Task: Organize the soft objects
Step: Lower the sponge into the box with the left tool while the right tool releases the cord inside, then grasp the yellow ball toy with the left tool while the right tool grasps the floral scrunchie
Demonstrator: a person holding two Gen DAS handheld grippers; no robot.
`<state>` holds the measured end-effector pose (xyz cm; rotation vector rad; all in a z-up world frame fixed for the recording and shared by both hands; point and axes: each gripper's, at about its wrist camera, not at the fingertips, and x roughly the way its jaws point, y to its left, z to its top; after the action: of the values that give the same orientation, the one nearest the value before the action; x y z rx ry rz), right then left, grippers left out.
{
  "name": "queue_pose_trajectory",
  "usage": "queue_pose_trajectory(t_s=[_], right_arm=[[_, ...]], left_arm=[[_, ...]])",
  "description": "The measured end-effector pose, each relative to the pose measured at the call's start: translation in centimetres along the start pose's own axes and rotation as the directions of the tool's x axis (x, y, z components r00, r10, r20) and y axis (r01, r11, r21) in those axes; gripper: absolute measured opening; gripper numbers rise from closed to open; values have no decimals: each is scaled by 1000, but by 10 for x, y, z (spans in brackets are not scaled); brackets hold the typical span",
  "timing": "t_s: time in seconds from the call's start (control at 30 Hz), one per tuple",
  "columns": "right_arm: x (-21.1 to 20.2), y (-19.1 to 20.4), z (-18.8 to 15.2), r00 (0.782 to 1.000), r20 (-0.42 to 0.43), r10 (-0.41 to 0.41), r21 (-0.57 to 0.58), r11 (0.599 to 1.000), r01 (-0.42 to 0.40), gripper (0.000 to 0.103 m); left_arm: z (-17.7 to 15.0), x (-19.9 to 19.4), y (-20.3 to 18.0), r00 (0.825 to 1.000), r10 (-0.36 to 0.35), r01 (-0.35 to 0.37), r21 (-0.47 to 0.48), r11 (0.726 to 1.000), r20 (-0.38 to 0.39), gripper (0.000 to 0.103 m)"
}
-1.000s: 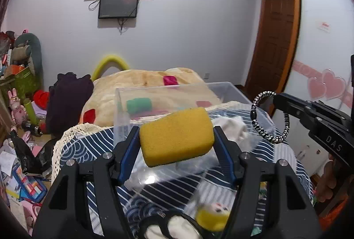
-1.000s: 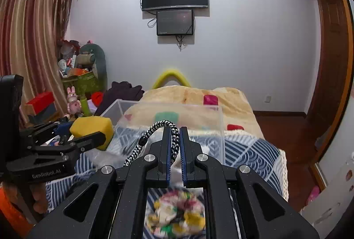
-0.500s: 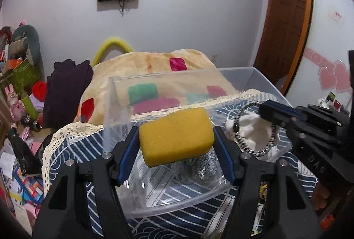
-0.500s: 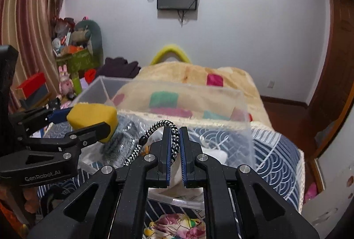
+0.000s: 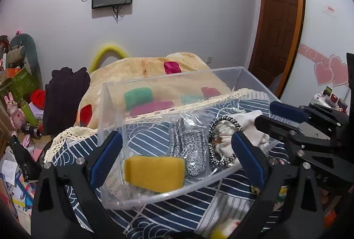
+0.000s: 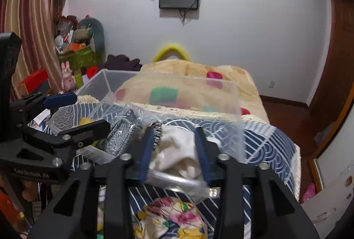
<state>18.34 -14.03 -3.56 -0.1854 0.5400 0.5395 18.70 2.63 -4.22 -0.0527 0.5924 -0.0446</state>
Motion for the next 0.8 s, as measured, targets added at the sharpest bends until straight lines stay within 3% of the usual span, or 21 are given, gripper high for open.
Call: queue_pose_trajectory(t_s=[0.3,0.5,0.57,0.67,0.8], right_arm=[[-46,-9,-9,996,85,-41,17,999,40,85],[-46,-15,-27,999,29,-35,52,998,34,87],[-45,-17,-35,999,7,-36,66,997,36,87],[-42,-17,-47,999,-15,-43,76,996,44,87],[-42,-15,-57,999,-32,-24,84,996,27,87]], left_arm=[[-11,-30,-5,999,23,-22,-32,999,41,103],[-32,-31,-23,1000,-8,8,-19,1000,-7,103],[-43,-35,-34,1000,20,-20,31,999,0,103],[-55,-37,-47,1000,4,-3,78,997,-16,103],[-68,-45,-53,1000,-9,10,83,997,-7,103]])
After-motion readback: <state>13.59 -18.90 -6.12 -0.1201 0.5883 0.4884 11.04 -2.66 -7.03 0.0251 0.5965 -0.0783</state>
